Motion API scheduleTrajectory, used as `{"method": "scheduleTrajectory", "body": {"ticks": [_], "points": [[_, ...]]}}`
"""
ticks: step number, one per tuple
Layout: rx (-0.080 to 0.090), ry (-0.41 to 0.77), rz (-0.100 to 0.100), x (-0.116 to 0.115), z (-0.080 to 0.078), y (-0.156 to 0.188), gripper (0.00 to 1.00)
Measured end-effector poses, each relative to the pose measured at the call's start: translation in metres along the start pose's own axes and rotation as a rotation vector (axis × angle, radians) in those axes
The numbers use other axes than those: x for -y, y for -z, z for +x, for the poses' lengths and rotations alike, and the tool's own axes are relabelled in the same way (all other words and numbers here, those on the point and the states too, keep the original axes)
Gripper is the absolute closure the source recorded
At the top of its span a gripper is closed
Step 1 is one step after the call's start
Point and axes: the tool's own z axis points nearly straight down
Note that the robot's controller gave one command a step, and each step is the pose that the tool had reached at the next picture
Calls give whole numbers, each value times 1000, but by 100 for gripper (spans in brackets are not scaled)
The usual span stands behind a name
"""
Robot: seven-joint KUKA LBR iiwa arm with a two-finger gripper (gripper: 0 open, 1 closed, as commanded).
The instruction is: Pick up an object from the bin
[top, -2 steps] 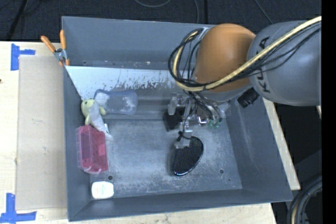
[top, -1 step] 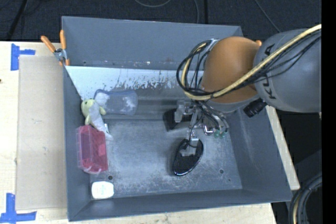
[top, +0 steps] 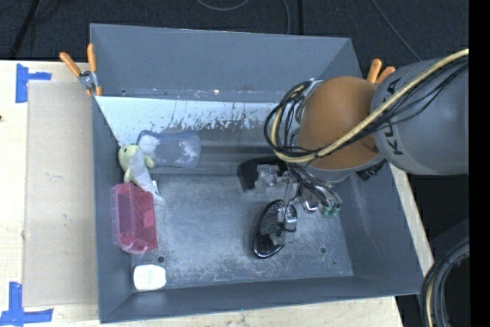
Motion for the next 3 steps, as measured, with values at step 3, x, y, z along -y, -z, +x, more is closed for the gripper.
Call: {"method": "scheduleTrajectory", "body": {"ticks": [3], "points": [[7, 126, 4, 12, 33, 121, 100]]}}
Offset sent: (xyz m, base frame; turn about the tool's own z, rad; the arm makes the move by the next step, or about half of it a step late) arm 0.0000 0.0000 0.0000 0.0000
